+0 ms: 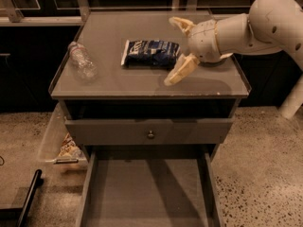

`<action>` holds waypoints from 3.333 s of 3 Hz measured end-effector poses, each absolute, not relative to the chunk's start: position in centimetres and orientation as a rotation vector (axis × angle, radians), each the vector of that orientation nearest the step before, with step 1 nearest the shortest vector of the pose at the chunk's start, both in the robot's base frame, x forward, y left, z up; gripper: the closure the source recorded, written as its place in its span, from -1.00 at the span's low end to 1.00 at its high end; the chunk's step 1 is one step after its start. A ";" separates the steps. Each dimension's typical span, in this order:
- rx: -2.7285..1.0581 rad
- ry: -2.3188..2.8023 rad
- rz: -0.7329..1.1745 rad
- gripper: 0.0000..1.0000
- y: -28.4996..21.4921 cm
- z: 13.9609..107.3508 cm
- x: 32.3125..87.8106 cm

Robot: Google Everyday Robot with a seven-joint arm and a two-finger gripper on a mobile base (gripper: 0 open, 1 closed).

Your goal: Place blue chip bag into middle drawer

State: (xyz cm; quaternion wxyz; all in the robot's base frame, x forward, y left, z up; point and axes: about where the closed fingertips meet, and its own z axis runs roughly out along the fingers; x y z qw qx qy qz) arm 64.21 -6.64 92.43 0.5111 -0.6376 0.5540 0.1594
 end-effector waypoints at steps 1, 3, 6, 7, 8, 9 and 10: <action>-1.523 1.358 0.395 -1.00 -6.3 91.4 66.3; -1.500 1.519 0.379 -1.00 -6.3 88.4 70.9; -1.504 1.648 0.437 -1.00 -3.7 87.3 75.4; -1.504 1.648 0.437 -1.00 -3.7 87.4 75.5; -1.504 1.648 0.437 -0.64 -3.7 87.4 75.5; -1.504 1.648 0.437 -0.16 -3.7 87.4 75.5; -1.504 1.648 0.437 0.30 -3.7 87.4 75.5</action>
Offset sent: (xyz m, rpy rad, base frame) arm 0.0731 -0.0036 -0.0458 -0.0331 0.1351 -0.1119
